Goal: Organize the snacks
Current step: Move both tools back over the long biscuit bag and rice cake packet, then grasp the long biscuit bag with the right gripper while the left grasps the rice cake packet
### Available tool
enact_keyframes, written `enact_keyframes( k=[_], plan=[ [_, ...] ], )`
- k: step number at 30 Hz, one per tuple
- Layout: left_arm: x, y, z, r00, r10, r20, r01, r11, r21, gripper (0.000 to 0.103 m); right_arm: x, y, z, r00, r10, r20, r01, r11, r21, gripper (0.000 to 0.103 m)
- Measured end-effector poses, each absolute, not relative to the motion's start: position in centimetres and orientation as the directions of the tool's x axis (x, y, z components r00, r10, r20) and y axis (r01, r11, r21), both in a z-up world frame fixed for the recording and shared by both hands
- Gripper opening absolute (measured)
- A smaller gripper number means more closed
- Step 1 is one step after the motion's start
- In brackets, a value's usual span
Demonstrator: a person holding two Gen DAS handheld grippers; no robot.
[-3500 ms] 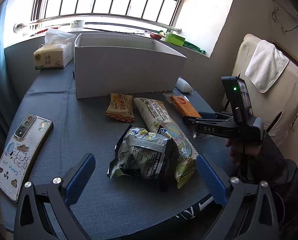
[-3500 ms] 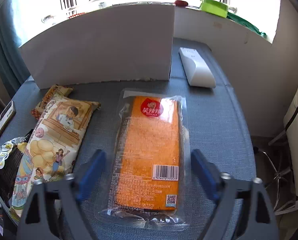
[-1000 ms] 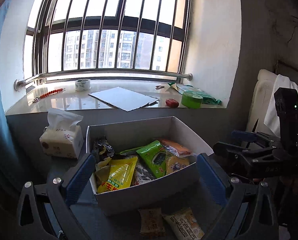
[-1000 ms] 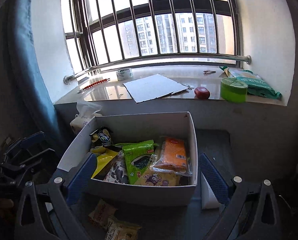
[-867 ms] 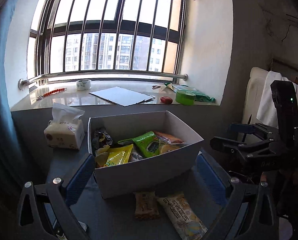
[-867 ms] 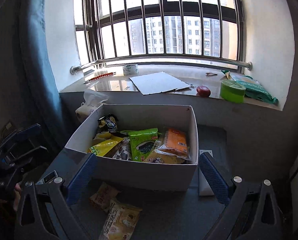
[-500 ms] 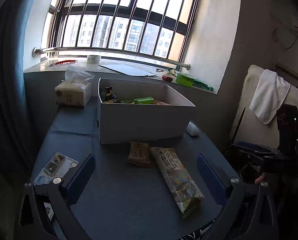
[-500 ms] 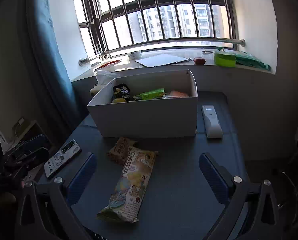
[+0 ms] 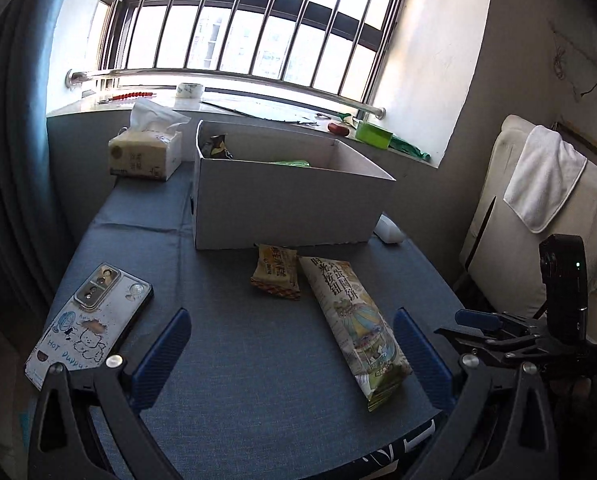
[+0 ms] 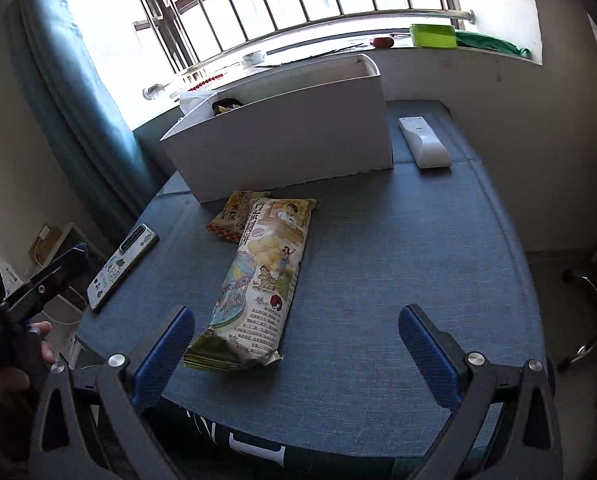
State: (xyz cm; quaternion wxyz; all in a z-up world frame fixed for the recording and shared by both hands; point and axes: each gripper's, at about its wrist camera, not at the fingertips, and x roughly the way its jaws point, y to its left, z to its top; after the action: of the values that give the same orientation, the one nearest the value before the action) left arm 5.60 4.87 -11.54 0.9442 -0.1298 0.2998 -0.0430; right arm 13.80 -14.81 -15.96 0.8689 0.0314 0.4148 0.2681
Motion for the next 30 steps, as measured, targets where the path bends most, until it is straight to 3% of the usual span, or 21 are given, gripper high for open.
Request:
enact_keyframes(
  k=[14,15,16,17,19,30],
  plan=[
    [6.8,4.6,-13.4,0.782,-0.162,-0.602,-0.008,0.963,-0.27,0.103,18.8,-5.9,-20.1,0.372,0.435,-0.82,-0.541,0.819,0.19,0.103],
    [6.9,4.5,-13.6,0.778,-0.163,-0.607,-0.009,0.963,-0.27,0.103,18.7,-5.6,-20.4,0.36,0.451,-0.817,-0.562,0.804,0.196,0.099],
    [7.0,4.5,-13.7,0.776,-0.162,-0.61,-0.011,0.963,-0.27,0.103,18.5,-5.5,-20.6,0.384,0.427,-0.819,-0.566,0.809,0.157,0.085],
    [7.0,4.5,-13.8,0.773,-0.162,-0.613,-0.013,0.962,-0.271,0.103,18.0,-5.3,-20.5,0.448,0.366,-0.815,-0.563,0.824,0.061,0.054],
    [7.2,4.5,-14.0,0.768,-0.164,-0.619,-0.015,0.962,-0.274,0.103,17.8,-5.6,-20.2,0.469,0.366,-0.804,-0.572,0.819,0.039,0.039],
    [12.8,2.7,-15.3,0.703,-0.127,-0.7,0.01,0.986,-0.169,0.103,16.6,-15.3,-16.9,0.51,0.479,-0.715,-0.439,0.859,0.262,0.036]
  ],
)
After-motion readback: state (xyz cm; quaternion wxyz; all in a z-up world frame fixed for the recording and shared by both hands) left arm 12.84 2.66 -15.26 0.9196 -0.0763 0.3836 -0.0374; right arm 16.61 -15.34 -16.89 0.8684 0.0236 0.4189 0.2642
